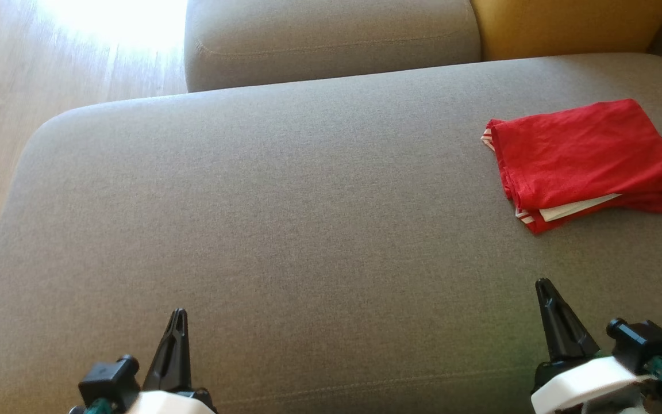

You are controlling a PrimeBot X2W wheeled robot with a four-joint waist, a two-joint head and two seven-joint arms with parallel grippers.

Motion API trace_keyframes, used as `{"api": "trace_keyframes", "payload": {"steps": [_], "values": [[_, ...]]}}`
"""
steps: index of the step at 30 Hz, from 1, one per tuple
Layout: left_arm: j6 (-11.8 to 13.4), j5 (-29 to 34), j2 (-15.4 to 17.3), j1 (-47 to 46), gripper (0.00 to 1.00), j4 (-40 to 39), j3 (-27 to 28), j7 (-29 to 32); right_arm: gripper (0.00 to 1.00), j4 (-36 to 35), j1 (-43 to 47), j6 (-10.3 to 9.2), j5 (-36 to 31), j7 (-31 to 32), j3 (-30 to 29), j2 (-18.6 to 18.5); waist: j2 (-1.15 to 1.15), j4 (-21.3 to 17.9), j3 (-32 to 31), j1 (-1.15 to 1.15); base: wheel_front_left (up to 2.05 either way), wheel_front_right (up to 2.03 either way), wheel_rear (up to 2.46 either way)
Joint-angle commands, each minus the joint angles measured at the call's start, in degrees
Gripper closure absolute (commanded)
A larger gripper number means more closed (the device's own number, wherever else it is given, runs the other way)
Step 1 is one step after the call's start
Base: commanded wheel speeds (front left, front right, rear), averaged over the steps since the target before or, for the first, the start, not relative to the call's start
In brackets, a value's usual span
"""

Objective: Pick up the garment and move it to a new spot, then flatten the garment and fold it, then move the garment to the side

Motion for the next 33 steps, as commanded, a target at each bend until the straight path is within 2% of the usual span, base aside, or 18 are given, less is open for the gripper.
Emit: {"api": "trace_keyframes", "payload": {"steps": [1,33], "values": [[-0.31,-1.47,0.45,-2.81,1.00,-1.59,0.77,0.28,1.00,-1.61,-2.42,0.00,1.68,0.38,0.05,-0.31,0.00,0.02,0.01,0.00,0.00,0.00,0.00],[-3.13,-23.94,1.35,-7.00,1.00,1.55,3.80,4.53,1.00,-0.26,-4.97,-0.01,24.86,5.21,-0.12,-0.78,0.00,0.61,0.35,0.00,0.00,0.00,0.00]]}}
